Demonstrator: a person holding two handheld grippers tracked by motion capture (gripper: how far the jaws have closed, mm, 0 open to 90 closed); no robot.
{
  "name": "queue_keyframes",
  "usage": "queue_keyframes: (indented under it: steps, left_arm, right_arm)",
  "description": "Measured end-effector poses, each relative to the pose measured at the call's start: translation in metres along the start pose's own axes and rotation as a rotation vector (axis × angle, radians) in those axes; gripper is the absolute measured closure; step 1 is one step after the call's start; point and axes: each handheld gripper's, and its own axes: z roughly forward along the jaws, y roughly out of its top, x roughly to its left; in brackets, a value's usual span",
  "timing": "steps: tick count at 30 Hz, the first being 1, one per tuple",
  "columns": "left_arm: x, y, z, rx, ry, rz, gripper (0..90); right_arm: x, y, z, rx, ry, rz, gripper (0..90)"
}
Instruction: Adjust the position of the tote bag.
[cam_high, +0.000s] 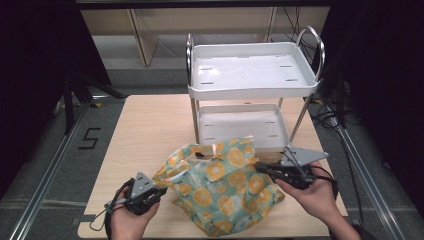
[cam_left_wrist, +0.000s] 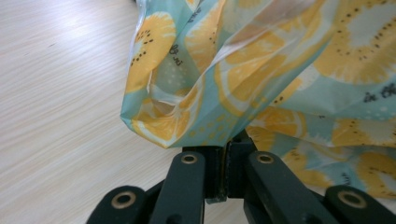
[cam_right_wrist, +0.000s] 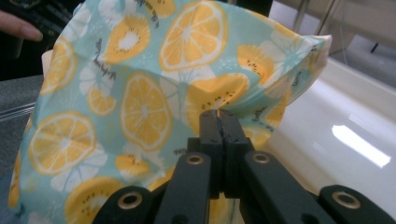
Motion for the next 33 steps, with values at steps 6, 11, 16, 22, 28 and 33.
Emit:
queue_keyframes:
  steps: [6,11,16,22,28,33]
  left_arm:
    - [-0.015,0.005,0.016,0.058,-0.018,0.05,86.9]
    - [-0.016,0.001,0.024,0.074,-0.014,0.032,87.1]
    - [-0.012,0.0,0.027,0.069,-0.013,0.028,87.1]
    - [-0.014,-0.005,0.031,0.073,-0.028,0.019,86.7]
    - [-0.019,0.004,0.03,0.048,-0.014,0.058,86.7]
    - [-0.022,0.009,0.03,0.03,-0.019,0.073,86.7]
  right_arm:
    - [0.001,-0.048,-0.022,0.031,0.017,0.05,90.0]
    - [0.006,-0.085,-0.018,0.162,0.014,0.076,90.0]
    - [0.007,-0.098,-0.011,0.226,0.02,0.086,90.0]
    - [0.009,-0.104,-0.005,0.271,0.008,0.074,85.1]
    - [-0.004,-0.076,-0.022,0.127,-0.004,0.087,49.4]
    - [-0.025,-0.031,-0.029,-0.014,-0.054,0.073,33.7]
